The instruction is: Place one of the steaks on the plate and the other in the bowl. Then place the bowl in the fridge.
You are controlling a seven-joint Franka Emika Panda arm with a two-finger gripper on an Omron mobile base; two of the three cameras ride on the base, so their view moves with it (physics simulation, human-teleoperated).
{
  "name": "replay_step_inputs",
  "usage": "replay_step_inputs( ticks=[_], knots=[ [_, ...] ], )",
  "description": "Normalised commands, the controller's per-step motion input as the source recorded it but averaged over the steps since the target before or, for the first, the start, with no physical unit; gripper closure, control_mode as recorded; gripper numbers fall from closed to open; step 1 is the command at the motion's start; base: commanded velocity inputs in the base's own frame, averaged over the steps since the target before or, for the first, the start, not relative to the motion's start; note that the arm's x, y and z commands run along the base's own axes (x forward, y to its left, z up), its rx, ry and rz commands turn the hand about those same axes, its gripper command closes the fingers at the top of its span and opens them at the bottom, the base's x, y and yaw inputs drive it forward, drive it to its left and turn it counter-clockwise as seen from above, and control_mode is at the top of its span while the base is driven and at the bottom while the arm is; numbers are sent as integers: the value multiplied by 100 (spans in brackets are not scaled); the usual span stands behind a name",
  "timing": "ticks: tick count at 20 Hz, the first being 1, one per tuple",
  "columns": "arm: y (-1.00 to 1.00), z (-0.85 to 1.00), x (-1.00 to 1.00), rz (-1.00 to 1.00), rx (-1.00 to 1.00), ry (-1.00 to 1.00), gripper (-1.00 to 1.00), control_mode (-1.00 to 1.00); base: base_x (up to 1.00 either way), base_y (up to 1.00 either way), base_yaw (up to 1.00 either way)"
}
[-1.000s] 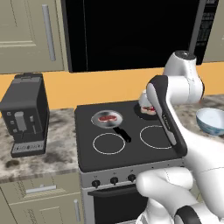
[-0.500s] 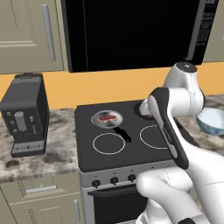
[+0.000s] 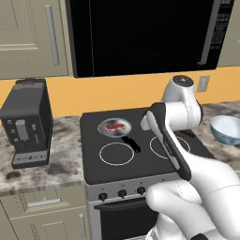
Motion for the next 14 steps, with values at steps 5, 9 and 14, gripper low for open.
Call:
replay_step_inputs(
  ticks=[5,9,14],
  knots=[
    [6,-41,40,19,-7,0,-100,-100,0,0,0],
    [11,-19,78,17,-1,0,-100,-100,0,0,0],
    [13,-25,82,14,0,2,-100,-100,0,0,0]
  ],
)
